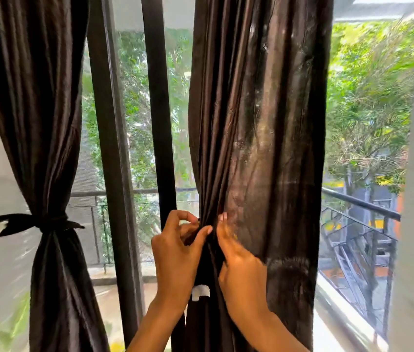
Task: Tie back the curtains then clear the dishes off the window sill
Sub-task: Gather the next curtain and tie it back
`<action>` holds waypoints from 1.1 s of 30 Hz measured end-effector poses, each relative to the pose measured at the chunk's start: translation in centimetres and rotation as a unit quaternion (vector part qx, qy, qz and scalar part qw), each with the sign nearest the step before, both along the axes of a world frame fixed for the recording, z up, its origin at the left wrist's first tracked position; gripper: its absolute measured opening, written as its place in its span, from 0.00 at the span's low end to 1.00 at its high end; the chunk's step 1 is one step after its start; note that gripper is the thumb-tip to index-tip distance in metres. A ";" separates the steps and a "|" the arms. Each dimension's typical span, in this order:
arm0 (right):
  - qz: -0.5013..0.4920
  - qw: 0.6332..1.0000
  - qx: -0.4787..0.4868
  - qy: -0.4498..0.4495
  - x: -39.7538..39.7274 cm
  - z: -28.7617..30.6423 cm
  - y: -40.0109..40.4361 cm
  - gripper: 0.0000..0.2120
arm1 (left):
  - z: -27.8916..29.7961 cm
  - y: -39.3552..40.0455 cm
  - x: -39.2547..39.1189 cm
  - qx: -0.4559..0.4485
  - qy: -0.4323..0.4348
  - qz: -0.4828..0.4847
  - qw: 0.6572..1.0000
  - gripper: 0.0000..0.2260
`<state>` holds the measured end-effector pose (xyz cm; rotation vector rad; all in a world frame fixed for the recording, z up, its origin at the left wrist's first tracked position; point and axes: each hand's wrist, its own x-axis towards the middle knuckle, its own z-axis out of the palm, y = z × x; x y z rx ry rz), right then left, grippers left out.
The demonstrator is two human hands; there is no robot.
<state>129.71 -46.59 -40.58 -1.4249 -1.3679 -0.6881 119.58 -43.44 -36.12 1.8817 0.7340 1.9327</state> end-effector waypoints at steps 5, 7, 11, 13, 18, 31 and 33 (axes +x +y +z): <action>0.093 0.995 -0.045 0.002 0.4 -1.6 0.4 0.42 | -0.1 -0.5 0.0 -0.041 -0.026 -0.058 0.997 0.13; 0.131 0.989 -0.064 -0.029 1.0 -1.7 0.3 0.33 | 0.1 -0.1 -0.1 -0.045 -0.016 -0.038 0.998 0.15; 0.103 0.994 0.011 0.035 3.3 1.2 0.0 0.28 | 0.5 1.0 -0.6 -0.071 -0.023 -0.019 0.997 0.16; 0.080 0.976 0.099 0.175 4.6 4.7 0.1 0.47 | 0.5 1.3 -0.9 -0.070 -0.013 -0.011 0.997 0.15; 0.310 0.884 0.023 0.350 5.9 11.7 1.5 0.57 | 0.4 1.3 -1.0 -0.063 -0.003 -0.003 0.998 0.15; 0.072 0.997 -0.035 0.005 2.5 -1.1 -0.9 0.52 | 0.1 -0.8 0.3 -0.027 -0.006 -0.061 0.998 0.14; 0.100 0.993 -0.068 -0.008 2.7 -2.2 -1.4 0.52 | 0.1 -1.1 0.5 -0.031 -0.018 -0.077 0.996 0.13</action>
